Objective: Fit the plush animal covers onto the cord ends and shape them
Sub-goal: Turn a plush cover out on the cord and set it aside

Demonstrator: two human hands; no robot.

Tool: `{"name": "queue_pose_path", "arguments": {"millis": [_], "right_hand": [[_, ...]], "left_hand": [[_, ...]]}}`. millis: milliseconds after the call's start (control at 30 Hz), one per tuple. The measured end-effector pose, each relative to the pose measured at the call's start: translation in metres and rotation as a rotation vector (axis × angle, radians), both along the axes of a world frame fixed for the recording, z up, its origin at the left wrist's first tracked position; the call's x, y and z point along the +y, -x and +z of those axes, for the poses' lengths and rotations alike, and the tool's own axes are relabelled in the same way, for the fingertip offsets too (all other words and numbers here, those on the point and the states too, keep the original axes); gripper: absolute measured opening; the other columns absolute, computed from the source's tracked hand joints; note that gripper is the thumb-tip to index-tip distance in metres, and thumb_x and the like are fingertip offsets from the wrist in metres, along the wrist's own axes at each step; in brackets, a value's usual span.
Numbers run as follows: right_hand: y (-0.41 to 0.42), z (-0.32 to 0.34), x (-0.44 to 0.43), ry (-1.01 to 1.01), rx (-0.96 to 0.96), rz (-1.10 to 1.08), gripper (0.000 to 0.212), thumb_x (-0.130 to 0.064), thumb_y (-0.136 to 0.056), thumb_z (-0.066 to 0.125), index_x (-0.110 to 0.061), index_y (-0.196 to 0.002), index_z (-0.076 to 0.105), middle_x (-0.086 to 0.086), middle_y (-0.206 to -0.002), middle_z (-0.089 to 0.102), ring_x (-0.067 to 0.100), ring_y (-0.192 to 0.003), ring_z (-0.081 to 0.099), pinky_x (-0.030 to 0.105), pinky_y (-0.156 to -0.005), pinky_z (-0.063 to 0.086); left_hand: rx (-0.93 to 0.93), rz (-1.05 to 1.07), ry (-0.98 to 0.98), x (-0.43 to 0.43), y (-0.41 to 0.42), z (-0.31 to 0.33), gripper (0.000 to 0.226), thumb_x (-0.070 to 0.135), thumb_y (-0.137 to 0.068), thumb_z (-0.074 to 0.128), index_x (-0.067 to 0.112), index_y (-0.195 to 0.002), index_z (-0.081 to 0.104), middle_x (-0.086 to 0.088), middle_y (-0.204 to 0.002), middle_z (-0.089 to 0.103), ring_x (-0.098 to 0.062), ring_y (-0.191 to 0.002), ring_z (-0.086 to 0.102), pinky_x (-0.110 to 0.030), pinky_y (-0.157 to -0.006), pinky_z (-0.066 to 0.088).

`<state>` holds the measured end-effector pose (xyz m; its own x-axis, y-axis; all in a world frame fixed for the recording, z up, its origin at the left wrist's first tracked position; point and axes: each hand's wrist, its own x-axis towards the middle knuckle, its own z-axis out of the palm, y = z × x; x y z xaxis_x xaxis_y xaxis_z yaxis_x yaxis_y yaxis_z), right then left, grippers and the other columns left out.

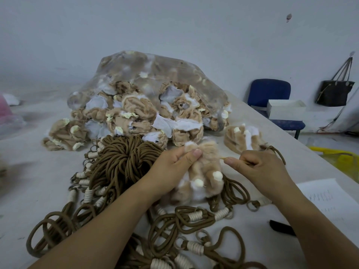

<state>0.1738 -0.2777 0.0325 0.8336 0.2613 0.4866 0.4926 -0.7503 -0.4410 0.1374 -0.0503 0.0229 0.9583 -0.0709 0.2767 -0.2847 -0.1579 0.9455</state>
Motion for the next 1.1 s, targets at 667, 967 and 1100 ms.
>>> {"name": "queue_pose_path", "arguments": {"millis": [667, 967, 1100], "right_hand": [[0.008, -0.02, 0.026, -0.2, 0.155, -0.043, 0.065, -0.082, -0.066, 0.036, -0.017, -0.06, 0.04, 0.001, -0.05, 0.04, 0.009, -0.047, 0.038, 0.035, -0.054, 0.036], [0.001, -0.014, 0.013, -0.058, 0.041, -0.088, 0.074, -0.078, -0.073, 0.04, -0.007, -0.057, 0.051, 0.009, -0.053, 0.052, 0.019, -0.052, 0.05, 0.038, -0.056, 0.043], [0.0, -0.008, 0.01, 0.014, -0.046, -0.057, 0.071, -0.074, -0.074, 0.044, -0.007, -0.05, 0.043, 0.007, -0.045, 0.041, 0.022, -0.046, 0.043, 0.03, -0.048, 0.031]], "left_hand": [[-0.063, 0.176, -0.076, -0.011, 0.0, -0.006, 0.052, 0.068, -0.079, 0.044, 0.02, -0.067, 0.059, 0.016, -0.054, 0.053, 0.001, -0.051, 0.046, -0.016, -0.051, 0.039], [-0.093, 0.14, 0.104, -0.005, -0.003, 0.0, 0.024, 0.052, -0.084, 0.053, 0.038, -0.081, 0.073, 0.013, -0.078, 0.072, 0.001, -0.075, 0.066, -0.012, -0.065, 0.049], [-0.075, 0.12, 0.08, -0.004, -0.002, 0.001, 0.034, 0.056, -0.084, 0.049, 0.035, -0.07, 0.072, 0.012, -0.069, 0.068, 0.001, -0.069, 0.062, -0.013, -0.065, 0.048]]}}
